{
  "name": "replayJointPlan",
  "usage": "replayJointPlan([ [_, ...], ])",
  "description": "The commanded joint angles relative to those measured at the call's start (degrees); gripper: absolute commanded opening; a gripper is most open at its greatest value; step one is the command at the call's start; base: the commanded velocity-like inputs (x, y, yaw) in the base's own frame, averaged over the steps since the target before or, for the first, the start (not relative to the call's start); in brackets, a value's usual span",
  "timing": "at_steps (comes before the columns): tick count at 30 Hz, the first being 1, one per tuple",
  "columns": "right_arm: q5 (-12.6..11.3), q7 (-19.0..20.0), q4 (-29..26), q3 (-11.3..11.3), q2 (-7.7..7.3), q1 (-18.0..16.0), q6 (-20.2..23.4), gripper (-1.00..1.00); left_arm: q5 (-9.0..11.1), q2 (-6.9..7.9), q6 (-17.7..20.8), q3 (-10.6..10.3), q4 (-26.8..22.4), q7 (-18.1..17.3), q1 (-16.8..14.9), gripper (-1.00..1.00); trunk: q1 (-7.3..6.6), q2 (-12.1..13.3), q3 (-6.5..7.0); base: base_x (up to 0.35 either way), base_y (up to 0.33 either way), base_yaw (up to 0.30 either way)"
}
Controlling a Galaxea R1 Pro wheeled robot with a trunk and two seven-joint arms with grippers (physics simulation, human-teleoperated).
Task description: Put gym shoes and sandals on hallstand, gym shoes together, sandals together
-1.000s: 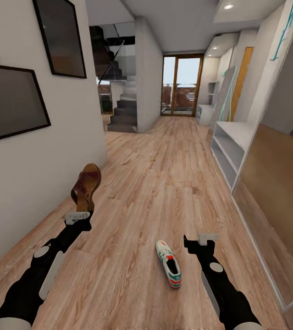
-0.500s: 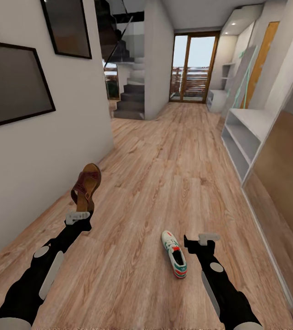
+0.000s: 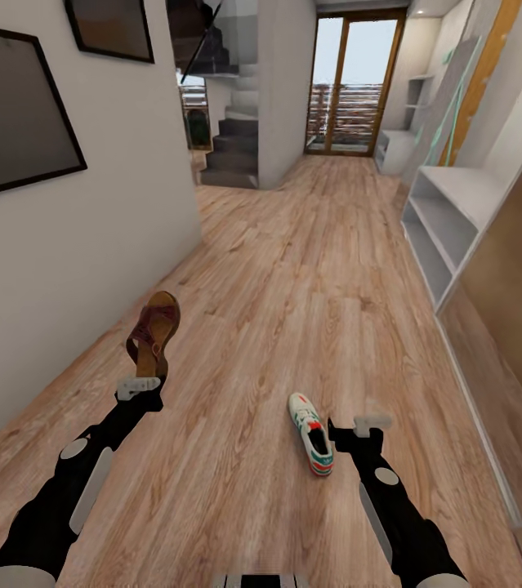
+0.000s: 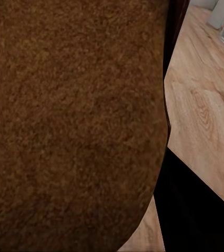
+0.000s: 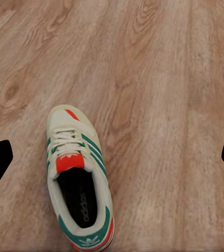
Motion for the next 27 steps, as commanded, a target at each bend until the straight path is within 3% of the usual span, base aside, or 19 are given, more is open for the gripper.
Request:
replayJointPlan([
  [1, 0.4, -0.1, -0.1, -0.1, 0.05, 0.0, 0.3, 1.00, 0.6, -0.01, 0.5, 0.1, -0.1, -0.3, 0.0, -1.00, 0.01, 0.0, -0.37, 0.000, 0.000, 0.000],
  [27, 0.5, 0.0, -0.1, -0.1, 0.05, 0.0, 0.3, 1.00, 0.6, -0.01, 0.5, 0.1, -0.1, -0.3, 0.0, -1.00, 0.68, -0.4, -8.58, 0.000, 0.000, 0.084],
])
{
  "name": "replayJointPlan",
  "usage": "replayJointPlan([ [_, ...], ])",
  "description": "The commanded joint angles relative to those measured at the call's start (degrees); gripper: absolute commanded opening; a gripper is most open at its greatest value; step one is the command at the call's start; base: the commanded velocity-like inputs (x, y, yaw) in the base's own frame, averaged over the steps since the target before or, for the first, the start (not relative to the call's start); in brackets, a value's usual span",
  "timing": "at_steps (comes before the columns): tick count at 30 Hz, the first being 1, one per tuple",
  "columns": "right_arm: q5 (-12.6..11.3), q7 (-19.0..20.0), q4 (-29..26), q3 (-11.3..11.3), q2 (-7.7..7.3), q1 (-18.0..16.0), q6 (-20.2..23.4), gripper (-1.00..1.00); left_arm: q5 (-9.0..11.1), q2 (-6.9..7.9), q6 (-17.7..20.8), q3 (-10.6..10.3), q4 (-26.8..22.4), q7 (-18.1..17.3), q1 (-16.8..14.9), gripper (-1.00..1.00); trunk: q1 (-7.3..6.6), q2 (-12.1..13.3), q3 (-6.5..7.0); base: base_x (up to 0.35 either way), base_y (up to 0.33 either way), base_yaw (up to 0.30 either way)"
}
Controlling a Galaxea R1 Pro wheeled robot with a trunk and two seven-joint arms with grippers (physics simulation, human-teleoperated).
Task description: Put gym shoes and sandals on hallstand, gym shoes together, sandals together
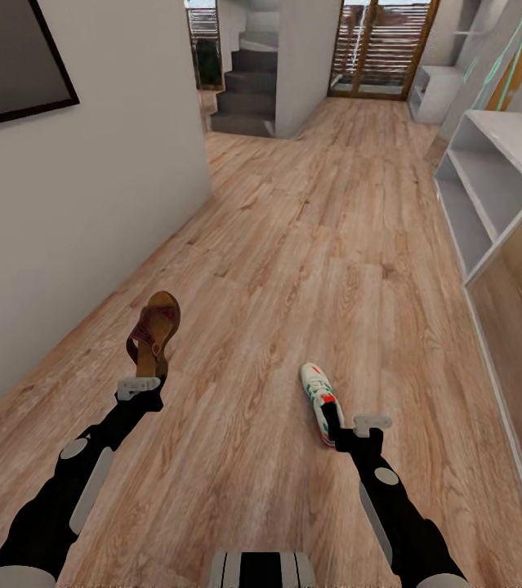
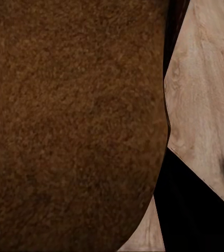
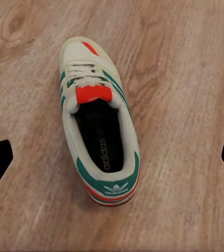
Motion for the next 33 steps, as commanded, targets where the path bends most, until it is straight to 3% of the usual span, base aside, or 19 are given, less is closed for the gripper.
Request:
replayJointPlan([
  [1, 0.5, -0.1, -0.1, -0.1, 0.05, 0.0, 0.3, 1.00, 0.6, -0.01, 0.5, 0.1, -0.1, -0.3, 0.0, -1.00, 0.01, 0.0, -0.36, 0.000, 0.000, 0.094],
  [12, 0.5, -0.1, -0.1, -0.1, 0.05, 0.0, -0.5, 1.00, 0.6, -0.01, 0.5, 0.1, -0.1, -0.3, 0.0, -1.00, 0.30, -0.2, -3.61, 0.000, 0.000, 0.030],
  [22, 0.6, -0.1, 0.0, -0.1, 0.02, 0.0, -10.3, 1.00, 0.6, -0.01, 0.5, 0.1, -0.1, -0.3, 0.0, -1.00, 0.55, -0.3, -5.87, 0.000, 0.000, 0.000],
  [33, 0.4, -0.3, -0.1, -0.3, 0.05, 0.0, -12.1, 1.00, 0.6, -0.01, 0.5, 0.1, -0.1, -0.3, 0.0, -1.00, 0.58, -0.3, -6.17, 0.000, 0.000, 0.000],
])
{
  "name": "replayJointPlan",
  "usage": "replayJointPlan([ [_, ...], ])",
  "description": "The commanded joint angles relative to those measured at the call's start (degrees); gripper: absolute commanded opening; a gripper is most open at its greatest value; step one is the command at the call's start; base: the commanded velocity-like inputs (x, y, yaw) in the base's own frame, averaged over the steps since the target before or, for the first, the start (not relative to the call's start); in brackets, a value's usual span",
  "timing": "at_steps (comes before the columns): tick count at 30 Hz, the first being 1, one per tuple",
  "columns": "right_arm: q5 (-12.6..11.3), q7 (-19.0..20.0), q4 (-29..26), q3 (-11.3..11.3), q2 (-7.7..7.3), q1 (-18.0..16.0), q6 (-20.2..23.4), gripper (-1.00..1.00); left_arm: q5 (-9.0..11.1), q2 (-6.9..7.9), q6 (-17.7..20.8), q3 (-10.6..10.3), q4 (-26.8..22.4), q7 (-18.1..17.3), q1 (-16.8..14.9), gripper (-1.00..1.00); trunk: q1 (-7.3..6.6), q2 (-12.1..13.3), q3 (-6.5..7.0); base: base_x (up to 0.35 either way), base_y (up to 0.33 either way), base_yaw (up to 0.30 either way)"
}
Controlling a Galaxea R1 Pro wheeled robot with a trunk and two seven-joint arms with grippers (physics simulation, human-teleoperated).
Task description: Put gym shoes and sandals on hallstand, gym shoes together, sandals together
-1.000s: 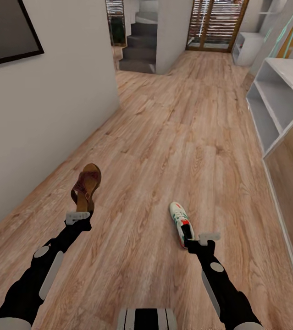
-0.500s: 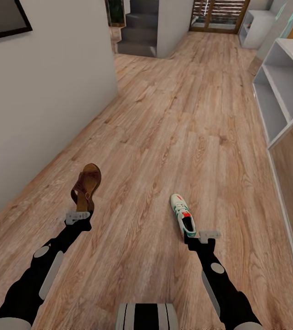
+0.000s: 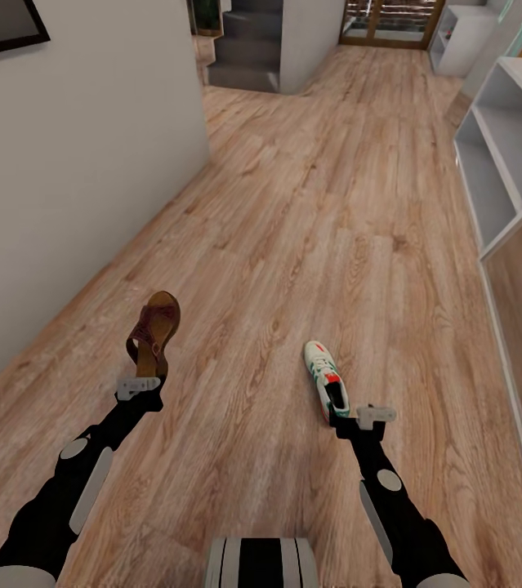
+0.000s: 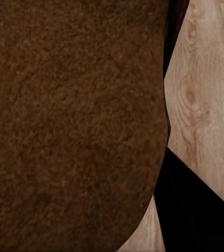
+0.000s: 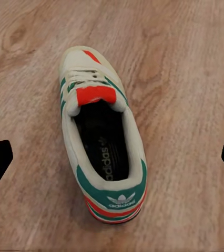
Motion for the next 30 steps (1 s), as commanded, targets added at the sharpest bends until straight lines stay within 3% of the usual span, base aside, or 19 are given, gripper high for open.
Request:
replayJointPlan([
  [1, 0.4, -0.1, 0.0, -0.1, 0.05, 0.0, -0.1, 1.00, 0.6, -0.01, 0.5, 0.1, -0.1, -0.3, 0.0, -1.00, 0.01, 0.0, -0.31, 0.000, 0.000, 0.000],
  [13, 0.4, 0.0, 0.0, -0.2, 0.05, 0.0, -0.2, 1.00, 0.6, -0.01, 0.5, 0.1, -0.1, -0.3, 0.0, -1.00, 0.32, -0.2, -4.00, 0.000, 0.000, 0.000],
  [19, 0.4, 0.0, -0.1, -0.2, 0.05, 0.0, -0.2, 1.00, 0.6, -0.01, 0.5, 0.1, -0.1, -0.3, 0.0, -1.00, 0.32, -0.2, -4.55, 0.000, 0.000, 0.000],
  [30, 0.4, 0.1, -0.1, -0.2, 0.05, 0.0, -0.2, 1.00, 0.6, -0.01, 0.4, 0.1, -0.4, -0.3, 0.0, -1.00, 0.61, -0.3, -7.97, 0.000, 0.000, 0.000],
])
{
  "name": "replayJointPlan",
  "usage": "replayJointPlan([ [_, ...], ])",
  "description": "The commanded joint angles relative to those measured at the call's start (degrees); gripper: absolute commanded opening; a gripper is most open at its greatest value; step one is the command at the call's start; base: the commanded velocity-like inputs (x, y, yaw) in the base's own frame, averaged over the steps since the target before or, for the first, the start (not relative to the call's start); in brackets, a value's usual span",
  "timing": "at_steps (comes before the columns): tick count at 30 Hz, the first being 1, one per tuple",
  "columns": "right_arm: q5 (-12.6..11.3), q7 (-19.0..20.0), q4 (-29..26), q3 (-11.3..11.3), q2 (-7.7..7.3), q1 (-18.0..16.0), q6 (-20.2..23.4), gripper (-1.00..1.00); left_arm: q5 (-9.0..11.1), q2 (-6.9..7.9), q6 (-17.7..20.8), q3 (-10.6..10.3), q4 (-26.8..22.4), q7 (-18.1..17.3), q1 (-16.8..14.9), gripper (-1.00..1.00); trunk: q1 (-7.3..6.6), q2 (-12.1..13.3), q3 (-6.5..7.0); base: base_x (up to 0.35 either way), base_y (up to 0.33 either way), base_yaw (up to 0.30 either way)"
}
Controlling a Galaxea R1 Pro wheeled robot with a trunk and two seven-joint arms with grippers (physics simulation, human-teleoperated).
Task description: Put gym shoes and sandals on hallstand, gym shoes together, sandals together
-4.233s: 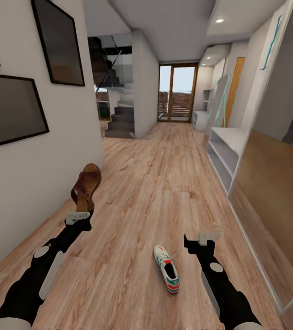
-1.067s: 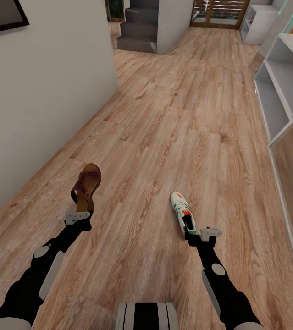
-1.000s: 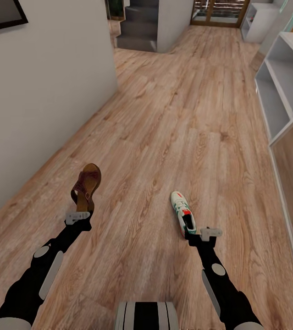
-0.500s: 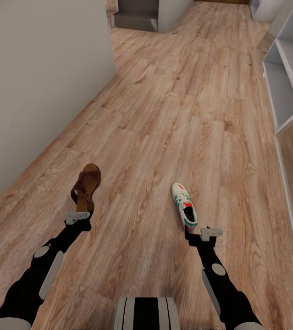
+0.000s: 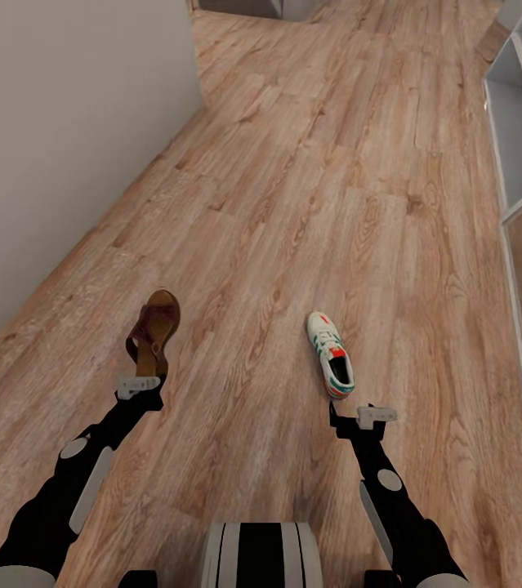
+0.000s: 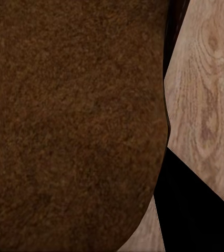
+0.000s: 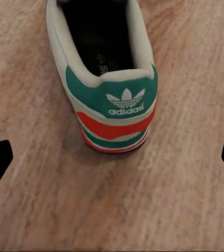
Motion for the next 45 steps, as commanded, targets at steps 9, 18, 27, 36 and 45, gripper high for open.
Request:
replayJointPlan([
  [9, 0.5, -0.2, -0.1, -0.1, 0.05, 0.0, -0.1, 1.00, 0.7, -0.01, 0.4, 0.0, -4.4, -0.3, 0.0, -1.00, -0.01, 0.0, -0.16, 0.000, 0.000, 0.000],
  [18, 0.4, -0.1, -0.1, -0.1, 0.05, 0.0, -0.1, 1.00, 0.7, -0.01, 0.5, 0.0, -4.7, -0.3, 0.0, -1.00, -0.01, 0.0, -0.16, 0.121, 0.000, 0.000],
  [27, 0.5, -0.1, -0.2, -0.1, 0.05, 0.0, -0.1, 1.00, 0.7, -0.01, 0.5, -0.1, -4.7, -0.3, 0.0, -1.00, -0.01, 0.0, -0.16, 0.049, 0.000, 0.000],
  [36, 0.5, -0.1, -0.1, -0.1, 0.04, 0.0, -0.1, 1.00, 0.7, -0.01, 0.5, 0.0, -4.7, -0.3, 0.0, -1.00, -0.01, 0.0, -0.17, 0.006, 0.000, 0.000],
  [45, 0.5, -0.1, -0.2, -0.1, 0.05, 0.0, -0.1, 1.00, 0.7, -0.01, 0.5, 0.0, -4.7, -0.3, 0.1, -1.00, -0.01, 0.0, -0.80, 0.000, 0.000, 0.000],
])
